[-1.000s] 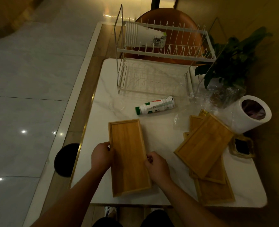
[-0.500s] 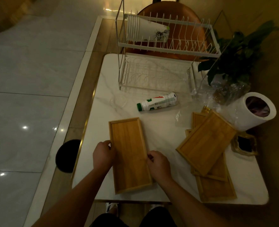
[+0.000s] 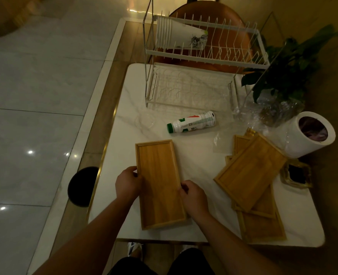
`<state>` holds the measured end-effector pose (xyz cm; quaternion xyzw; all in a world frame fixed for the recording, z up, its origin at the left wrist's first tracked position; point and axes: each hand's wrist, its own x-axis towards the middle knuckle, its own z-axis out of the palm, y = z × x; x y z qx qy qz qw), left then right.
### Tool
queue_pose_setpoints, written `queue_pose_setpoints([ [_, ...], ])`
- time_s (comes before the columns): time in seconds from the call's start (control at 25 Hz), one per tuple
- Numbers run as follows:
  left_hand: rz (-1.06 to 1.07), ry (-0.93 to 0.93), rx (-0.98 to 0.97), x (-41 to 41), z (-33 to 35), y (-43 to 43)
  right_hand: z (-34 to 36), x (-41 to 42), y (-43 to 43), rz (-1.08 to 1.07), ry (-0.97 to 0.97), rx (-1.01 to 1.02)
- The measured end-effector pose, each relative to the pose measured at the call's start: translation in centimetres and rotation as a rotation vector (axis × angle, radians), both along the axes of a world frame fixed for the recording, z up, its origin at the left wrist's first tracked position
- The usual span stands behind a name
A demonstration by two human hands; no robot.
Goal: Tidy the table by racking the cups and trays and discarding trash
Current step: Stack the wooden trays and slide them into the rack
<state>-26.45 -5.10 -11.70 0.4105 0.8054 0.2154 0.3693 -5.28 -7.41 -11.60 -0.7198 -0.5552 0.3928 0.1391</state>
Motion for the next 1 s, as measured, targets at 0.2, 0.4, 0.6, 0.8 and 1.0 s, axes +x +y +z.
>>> queue_pose_setpoints([
  [0.2,-0.136,0.121,0.003,0.6,0.4,-0.2,1.3,1.0,-0.1,-0.009,0.056,-0.052],
  [0.4,-0.756,0.554,0.236,3.2,0.8,-1.2,5.1,8.7,-3.5,-0.658,0.16,0.244],
  [0.6,-0.961,0.616,0.105,4.4,-1.0,-2.1,5.2,14.4,-3.5,-0.859,0.169,0.036],
  [0.8,-0.935,0.593,0.079,4.6,-0.9,-1.9,4.6,16.5,-1.5,-0.756,-0.1,-0.035],
  [1.0,-0.933,0.6,0.052,4.8,-0.7,-1.9,3.7,18.2,-0.6,-0.645,-0.117,-0.063],
])
